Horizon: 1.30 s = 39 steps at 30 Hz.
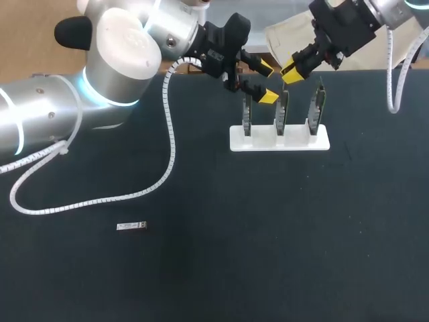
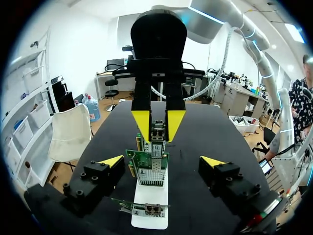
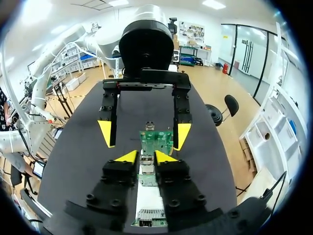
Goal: Pick up the optical module with the left hand, and insert it into the network port with the right hand.
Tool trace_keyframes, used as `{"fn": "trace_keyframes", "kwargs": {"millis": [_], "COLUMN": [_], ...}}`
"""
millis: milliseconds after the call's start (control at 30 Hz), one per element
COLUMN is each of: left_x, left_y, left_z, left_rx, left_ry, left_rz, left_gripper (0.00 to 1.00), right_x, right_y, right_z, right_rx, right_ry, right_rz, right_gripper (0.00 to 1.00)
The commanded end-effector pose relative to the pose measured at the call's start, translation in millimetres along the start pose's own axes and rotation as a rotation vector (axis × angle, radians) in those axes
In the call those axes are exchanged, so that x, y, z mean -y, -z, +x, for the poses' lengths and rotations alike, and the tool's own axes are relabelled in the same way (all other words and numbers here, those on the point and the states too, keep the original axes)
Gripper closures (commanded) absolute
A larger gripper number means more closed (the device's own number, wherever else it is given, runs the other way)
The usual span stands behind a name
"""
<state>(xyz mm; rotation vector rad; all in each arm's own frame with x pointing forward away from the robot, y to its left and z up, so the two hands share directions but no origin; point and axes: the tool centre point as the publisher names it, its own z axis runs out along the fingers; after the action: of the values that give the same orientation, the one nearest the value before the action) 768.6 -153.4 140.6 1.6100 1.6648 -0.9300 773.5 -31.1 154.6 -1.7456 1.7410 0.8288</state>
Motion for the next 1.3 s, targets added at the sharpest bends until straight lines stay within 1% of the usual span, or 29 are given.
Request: {"fn": "trace_keyframes", "kwargs": {"millis": [33, 167, 267, 300, 367, 433, 500, 667, 800, 967, 1000, 1033, 1067, 1133, 1167, 1300], "left_x": [-1.5, -1.5, -1.5, -1.5, -1.5, -1.5, -1.5, -1.5, -1.5, -1.5, -1.5, -1.5, -1.5, -1.5, -1.5, -1.5], "left_y": [0, 0, 0, 0, 0, 0, 0, 0, 0, 0, 0, 0, 0, 0, 0, 0], "left_z": [-0.9, -0.9, -0.9, -0.9, -0.9, -0.9, -0.9, -0.9, -0.9, -0.9, -0.9, -0.9, -0.9, -0.9, -0.9, -0.9], "left_rx": [-0.005, -0.005, -0.005, -0.005, -0.005, -0.005, -0.005, -0.005, -0.005, -0.005, -0.005, -0.005, -0.005, -0.005, -0.005, -0.005], "left_ry": [0.002, 0.002, 0.002, 0.002, 0.002, 0.002, 0.002, 0.002, 0.002, 0.002, 0.002, 0.002, 0.002, 0.002, 0.002, 0.002], "left_rz": [0.002, 0.002, 0.002, 0.002, 0.002, 0.002, 0.002, 0.002, 0.002, 0.002, 0.002, 0.002, 0.002, 0.002, 0.002, 0.002], "left_gripper": [0.0, 0.0, 0.0, 0.0, 0.0, 0.0, 0.0, 0.0, 0.0, 0.0, 0.0, 0.0, 0.0, 0.0, 0.0, 0.0], "right_x": [0, 0, 2, 3, 4, 5, 6, 6, 3, 1, 1, 1, 1, 1, 1, 1], "right_y": [1, 4, 9, 12, 17, 24, 30, 40, 45, 47, 48, 48, 49, 49, 49, 49], "right_z": [-1, -2, -3, -3, -4, -4, -2, 1, 2, 3, 3, 3, 2, 1, 0, -2], "right_rx": [0.001, 0.01, 0.042, 0.063, 0.079, 0.132, 0.153, 0.158, 0.186, 0.186, 0.189, 0.193, 0.203, 0.192, 0.213, 0.211], "right_ry": [0.005, -0.008, -0.04, -0.057, -0.067, -0.097, -0.114, -0.118, -0.121, -0.111, -0.105, -0.101, -0.097, -0.079, -0.089, -0.086], "right_rz": [0.002, 0.012, 0.014, 0.007, 0.007, -0.029, -0.04, -0.043, -0.107, -0.113, -0.103, -0.089, -0.097, -0.051, -0.055, -0.039], "right_gripper": [0.0, 0.0, 0.0, 0.0, 0.0, 0.0, 0.0, 0.0, 0.0, 0.0, 0.4, 0.59, 1.0, 1.0, 1.0, 1.0]}}
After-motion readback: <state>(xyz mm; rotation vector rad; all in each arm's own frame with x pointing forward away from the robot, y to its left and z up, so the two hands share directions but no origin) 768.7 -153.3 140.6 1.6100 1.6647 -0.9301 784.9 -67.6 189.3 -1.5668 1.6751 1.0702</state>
